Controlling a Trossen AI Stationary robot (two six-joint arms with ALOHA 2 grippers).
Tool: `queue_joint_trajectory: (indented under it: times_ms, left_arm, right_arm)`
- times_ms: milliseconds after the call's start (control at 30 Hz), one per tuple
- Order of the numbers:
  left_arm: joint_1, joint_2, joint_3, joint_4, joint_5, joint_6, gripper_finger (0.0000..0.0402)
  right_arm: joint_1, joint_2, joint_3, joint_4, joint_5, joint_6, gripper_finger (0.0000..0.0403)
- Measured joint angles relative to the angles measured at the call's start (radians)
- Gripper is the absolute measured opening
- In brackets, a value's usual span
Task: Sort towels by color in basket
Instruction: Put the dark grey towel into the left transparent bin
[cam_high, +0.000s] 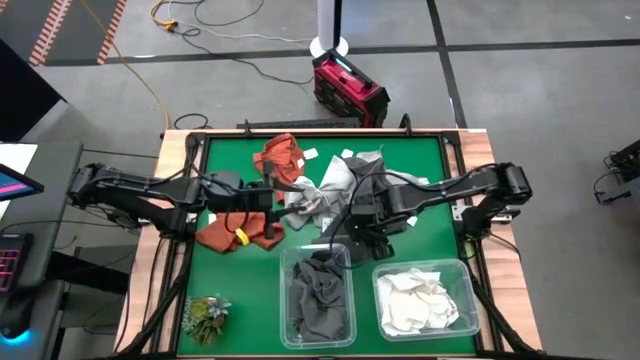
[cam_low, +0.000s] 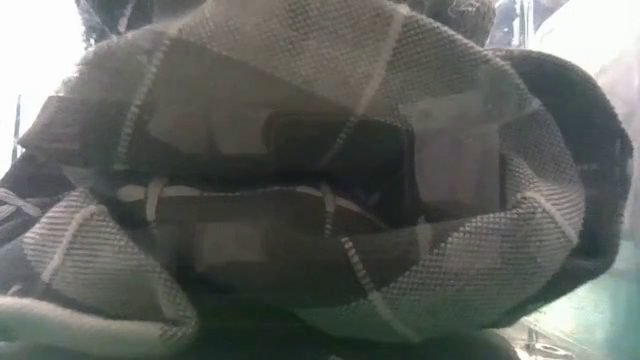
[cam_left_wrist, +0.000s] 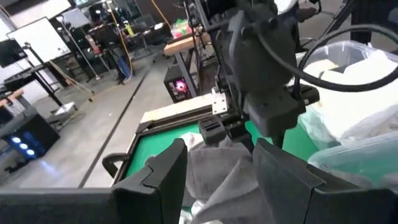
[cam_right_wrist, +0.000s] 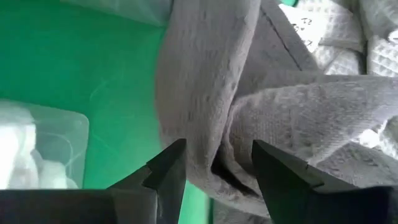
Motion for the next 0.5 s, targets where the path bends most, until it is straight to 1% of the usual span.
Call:
queue_joint_trajectory:
  times_ms: [200, 300, 333, 400, 500]
  left_arm:
    - [0.0, 0.001, 0.0, -0.008, 0.0, 0.007, 0.0173]
    - [0.0, 0.001, 0.0, -0.008, 0.0, 0.006, 0.0173]
    - [0.0, 0.001, 0.0, -0.008, 0.0, 0.006, 0.0173]
    - [0.0, 0.001, 0.0, -0.008, 0.0, 0.006, 0.0173]
    - [0.0, 0.001, 0.0, -0.008, 0.0, 0.006, 0.0173]
  right_arm:
    - [-0.002, -0.001, -0.046, 0.045, 0.0, -0.035, 0.0209]
    - [-0.012, -0.001, -0.078, 0.066, 0.001, -0.061, 0.0192]
    - [-0.015, -0.001, -0.087, 0.07, 0.002, -0.061, 0.0179]
    - [-0.025, -0.001, -0.098, 0.071, 0.003, -0.061, 0.0139]
    - [-0.032, -0.001, -0.095, 0.053, 0.004, -0.061, 0.0053]
